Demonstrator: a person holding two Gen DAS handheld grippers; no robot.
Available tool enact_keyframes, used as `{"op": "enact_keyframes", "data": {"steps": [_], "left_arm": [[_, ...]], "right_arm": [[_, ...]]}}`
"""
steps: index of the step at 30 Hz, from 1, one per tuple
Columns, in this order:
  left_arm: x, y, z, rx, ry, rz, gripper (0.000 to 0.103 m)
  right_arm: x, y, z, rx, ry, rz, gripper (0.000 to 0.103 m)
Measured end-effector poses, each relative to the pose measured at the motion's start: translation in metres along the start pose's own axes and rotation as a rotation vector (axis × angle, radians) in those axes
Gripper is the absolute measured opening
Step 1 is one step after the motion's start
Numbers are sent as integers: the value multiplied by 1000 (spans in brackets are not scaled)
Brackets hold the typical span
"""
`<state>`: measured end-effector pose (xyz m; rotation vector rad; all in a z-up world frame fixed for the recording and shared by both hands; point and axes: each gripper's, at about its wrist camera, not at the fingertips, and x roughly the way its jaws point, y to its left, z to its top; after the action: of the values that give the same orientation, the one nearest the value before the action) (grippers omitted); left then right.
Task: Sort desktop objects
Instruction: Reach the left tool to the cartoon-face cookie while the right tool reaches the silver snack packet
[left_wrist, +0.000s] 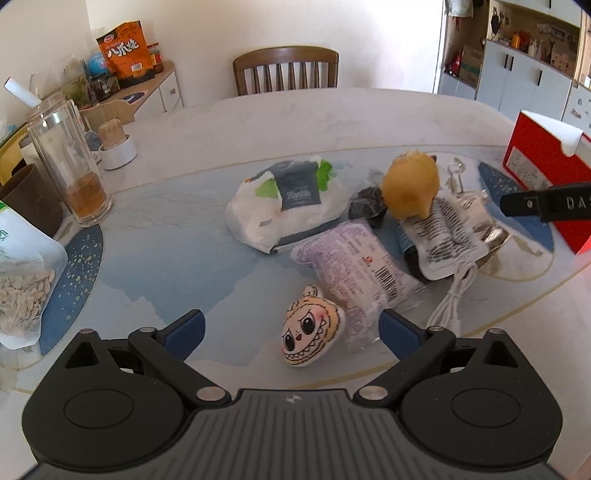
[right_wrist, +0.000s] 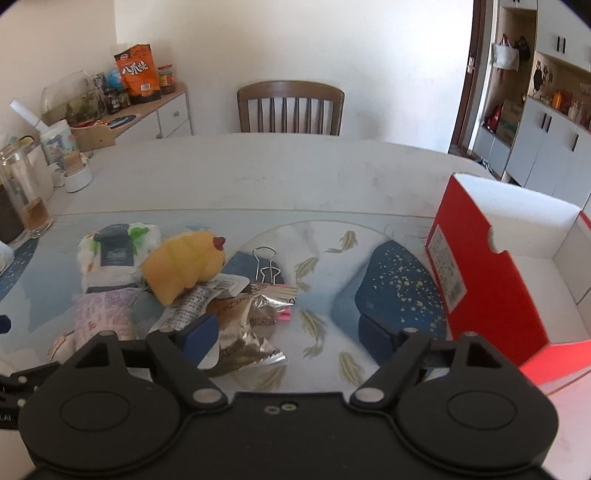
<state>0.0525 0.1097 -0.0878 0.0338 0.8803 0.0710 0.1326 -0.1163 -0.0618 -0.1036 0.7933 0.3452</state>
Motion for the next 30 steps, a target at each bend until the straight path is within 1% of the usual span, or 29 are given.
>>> {"op": "enact_keyframes", "data": {"steps": [4,6,10,15,16,17,21,22,23,25,27,30], "left_arm": [[5,1,-2,-1,-5,10,98],[8,0,-2,3,2,11,97],[15,-1,-4,10,20,9,91],[19,-1,-4,6,24,1,91],[21,-1,-5,7,26,0,89],[22,-1,-5,8,30,-3,84],[27,0,-8,2,51,-7,78],[28,1,-8,0,53,-11,73],[29,0,-8,-1,57,-16,68],[31,0,-9,0,65,-22,64],[30,0,-10,-1,63,-25,62],[31,1,-10,-5,60,-36,56]], "right_arm": [[17,2,1,-2,34,1,80],[23,4,2,2,59,9,77],[35,5,3,13,91,22,75],[44,9,4,11,105,40,74],[45,10,4,12,106,43,74],[47,11,4,13,110,48,74],[53,14,1,19,135,62,73],[54,15,0,18,136,65,72],[54,17,-1,15,140,68,71],[57,18,-1,17,151,86,64],[58,17,0,30,155,101,56],[55,18,0,29,158,111,48]]}}
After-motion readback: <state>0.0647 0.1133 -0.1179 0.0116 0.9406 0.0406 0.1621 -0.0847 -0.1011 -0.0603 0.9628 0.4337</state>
